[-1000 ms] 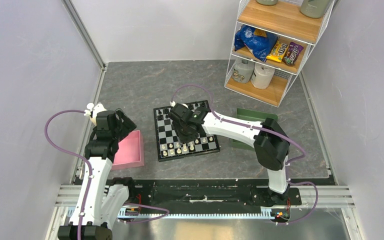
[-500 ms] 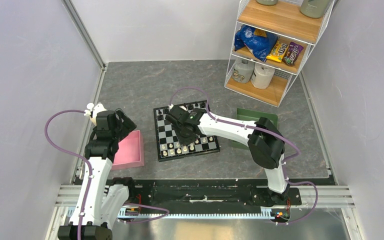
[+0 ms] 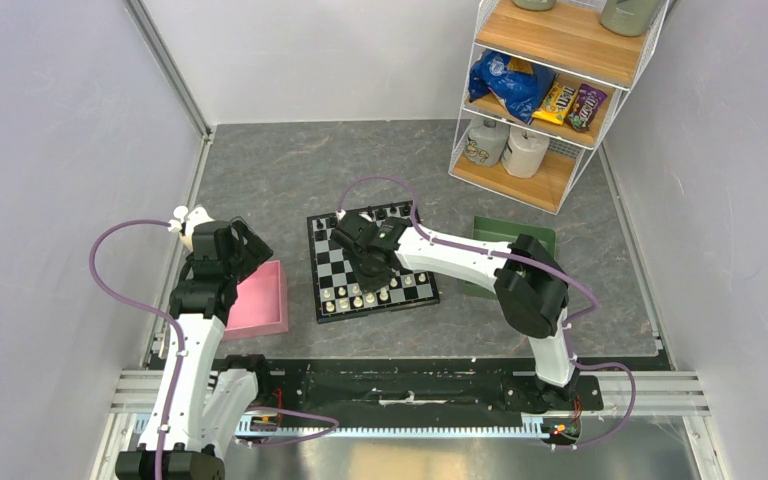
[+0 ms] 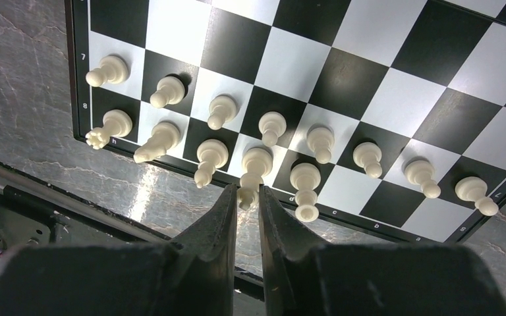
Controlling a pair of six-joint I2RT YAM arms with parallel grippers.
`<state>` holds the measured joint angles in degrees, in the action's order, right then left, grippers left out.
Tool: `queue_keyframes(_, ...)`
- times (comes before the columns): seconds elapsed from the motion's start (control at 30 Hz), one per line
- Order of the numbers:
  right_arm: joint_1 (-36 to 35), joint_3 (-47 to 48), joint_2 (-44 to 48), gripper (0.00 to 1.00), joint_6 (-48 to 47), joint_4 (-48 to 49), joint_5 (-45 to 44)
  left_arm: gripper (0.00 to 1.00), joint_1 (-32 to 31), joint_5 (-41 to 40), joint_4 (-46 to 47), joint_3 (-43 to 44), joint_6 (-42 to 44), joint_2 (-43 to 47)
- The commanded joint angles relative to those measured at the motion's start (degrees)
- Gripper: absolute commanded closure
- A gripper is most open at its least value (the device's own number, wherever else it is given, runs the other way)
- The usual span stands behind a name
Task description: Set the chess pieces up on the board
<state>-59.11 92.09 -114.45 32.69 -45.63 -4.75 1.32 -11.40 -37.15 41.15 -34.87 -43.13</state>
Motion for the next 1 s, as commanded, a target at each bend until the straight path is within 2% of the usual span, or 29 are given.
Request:
queue_keyframes(0.0,-0.9,1.1,0.4,0.78,-0.7,-0.9,0.3,0.11,0.2,0.7,1.9,-0.2,1.1,0.1)
queue_keyframes(0.23,-1.1,0.7,0.5,0.78,-0.4,-1.2,-0.6,0.11,0.2,0.9,2.1,-0.2,1.1,-0.1)
queue_keyframes(0.33,-1.0,1.0,0.0,0.7,-0.2,-1.3,-1.1,0.11,0.2,0.9,2.1,-0.2,1.1,0.0)
queue_keyframes(0.5,-1.1,1.8,-0.7,0.64,-0.3,-1.2,-1.5,0.11,0.2,0.9,2.1,-0.3,1.1,0.1)
queue_keyframes(0.97,-1.1,1.9,-0.9,0.76,-0.4,-1.5,-2.0,0.11,0.2,0.9,2.1,-0.3,1.1,0.0)
